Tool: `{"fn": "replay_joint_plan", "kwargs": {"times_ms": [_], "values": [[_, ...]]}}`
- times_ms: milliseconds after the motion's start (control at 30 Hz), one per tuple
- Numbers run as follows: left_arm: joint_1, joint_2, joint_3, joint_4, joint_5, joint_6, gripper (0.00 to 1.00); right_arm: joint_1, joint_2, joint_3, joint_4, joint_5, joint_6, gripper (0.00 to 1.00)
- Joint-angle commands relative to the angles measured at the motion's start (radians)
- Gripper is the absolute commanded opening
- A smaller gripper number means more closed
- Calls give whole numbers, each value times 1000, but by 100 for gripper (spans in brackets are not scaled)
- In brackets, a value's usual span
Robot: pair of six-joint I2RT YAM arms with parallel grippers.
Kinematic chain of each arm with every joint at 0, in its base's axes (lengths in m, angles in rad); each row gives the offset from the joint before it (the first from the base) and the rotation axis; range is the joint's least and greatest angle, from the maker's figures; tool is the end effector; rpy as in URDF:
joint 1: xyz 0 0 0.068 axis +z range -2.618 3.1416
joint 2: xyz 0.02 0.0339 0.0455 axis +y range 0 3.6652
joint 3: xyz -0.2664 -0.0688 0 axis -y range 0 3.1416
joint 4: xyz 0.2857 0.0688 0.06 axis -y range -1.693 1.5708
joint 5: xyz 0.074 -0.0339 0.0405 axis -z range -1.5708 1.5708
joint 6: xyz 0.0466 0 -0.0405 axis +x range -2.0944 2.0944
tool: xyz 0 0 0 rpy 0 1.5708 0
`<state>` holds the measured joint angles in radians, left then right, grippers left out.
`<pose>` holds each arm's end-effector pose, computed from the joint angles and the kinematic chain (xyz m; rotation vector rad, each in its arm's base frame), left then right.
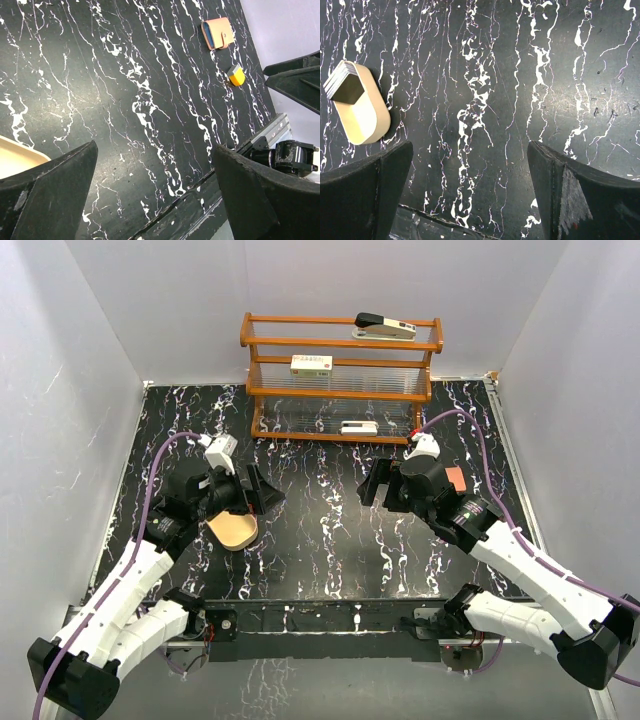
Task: Put the credit cards into the card holder
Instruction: Move the card holder to the center of the board.
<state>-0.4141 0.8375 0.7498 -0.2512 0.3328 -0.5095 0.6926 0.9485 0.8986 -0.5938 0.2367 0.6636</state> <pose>0.2162 -0.1117 0.3069 0.1414 1.9995 -0.9270 0.1982 0.1503 0.3040 0.1004 2.2362 0.4938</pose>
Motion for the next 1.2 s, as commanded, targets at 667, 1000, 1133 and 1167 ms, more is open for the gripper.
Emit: {"fn": "replay_joint_plan", "kwargs": {"times_ms": [667, 1000, 1133, 1167], "values": [[8, -26, 30, -104, -81, 177, 99, -139, 361, 104, 79, 390, -176, 90], [8, -34, -4, -116, -112, 216, 99, -471, 526, 161, 204, 261, -256, 58], [8, -43, -1, -131, -136, 224, 99, -560, 594, 210, 207, 208, -296, 55], [7, -49, -1, -131, -141, 224, 99, -578, 609, 221, 203, 194, -303, 54]]}}
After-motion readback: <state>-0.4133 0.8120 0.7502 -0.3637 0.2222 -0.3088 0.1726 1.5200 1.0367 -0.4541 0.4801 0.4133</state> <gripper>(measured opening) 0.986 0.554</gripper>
